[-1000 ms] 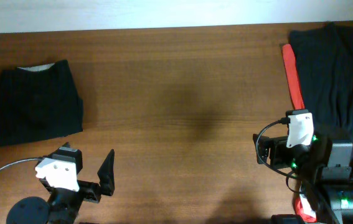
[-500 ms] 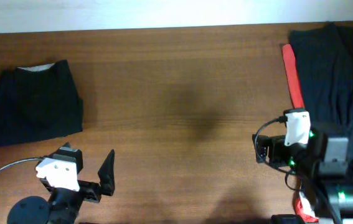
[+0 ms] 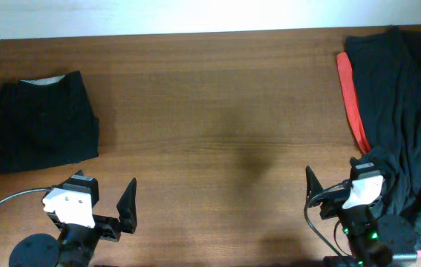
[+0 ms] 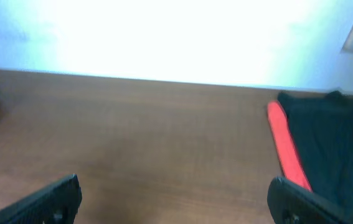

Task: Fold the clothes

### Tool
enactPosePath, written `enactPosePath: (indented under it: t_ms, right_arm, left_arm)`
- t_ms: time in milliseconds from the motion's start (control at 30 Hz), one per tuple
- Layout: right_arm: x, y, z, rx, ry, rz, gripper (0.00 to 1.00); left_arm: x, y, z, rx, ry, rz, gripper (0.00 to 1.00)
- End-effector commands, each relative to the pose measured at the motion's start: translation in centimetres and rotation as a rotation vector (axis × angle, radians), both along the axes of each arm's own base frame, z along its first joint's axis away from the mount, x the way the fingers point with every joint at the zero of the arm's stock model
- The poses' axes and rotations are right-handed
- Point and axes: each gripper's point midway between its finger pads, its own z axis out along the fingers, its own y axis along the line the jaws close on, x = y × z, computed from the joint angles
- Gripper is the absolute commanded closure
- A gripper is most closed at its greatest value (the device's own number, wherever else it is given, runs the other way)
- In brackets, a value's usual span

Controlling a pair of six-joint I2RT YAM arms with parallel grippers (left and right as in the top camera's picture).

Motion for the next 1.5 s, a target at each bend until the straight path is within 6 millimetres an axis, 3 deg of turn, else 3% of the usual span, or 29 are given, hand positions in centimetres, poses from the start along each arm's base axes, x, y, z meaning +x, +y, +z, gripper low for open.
enactPosePath:
  t_ms: [0, 300, 367, 467, 500, 733, 1467]
  right_arm:
    - [0.4, 0.0, -0.7, -0.001, -0.093, -0.008, 0.01]
    - [2.0, -0.8, -2.0, -0.008, -0.247, -0.064, 0.01]
    - [2.4, -0.8, -3.6, -0.013, -0.226, -0.063, 0.01]
    - [2.6, -0.6, -7.5, -0.018, -0.1, -0.054, 0.01]
    - [2.6, -0.7, -7.8, -0.02, -0.086, -0.057, 0.01]
    - [2.6, -0.7, -7.8, -0.048, -0.091, -0.053, 0.01]
    - [2.6, -0.7, -7.8, -0.048, -0.091, -0.053, 0.01]
  left_arm:
    - [0.0, 0.2, -0.1, -0.002, 0.002, 0.011, 0.01]
    - [-0.7, 0.3, -2.2, 0.013, 0.091, 0.012, 0.01]
    - [-1.0, 0.3, -2.8, 0.017, 0.115, 0.011, 0.01]
    - [-1.6, 0.4, -4.0, 0.026, 0.17, 0.012, 0.01]
    - [-1.8, 0.5, -4.6, 0.03, 0.195, 0.012, 0.01]
    - [-4.1, 0.8, -8.0, 0.057, 0.363, 0.012, 0.01]
    - [-4.2, 0.8, -8.2, 0.058, 0.369, 0.012, 0.01]
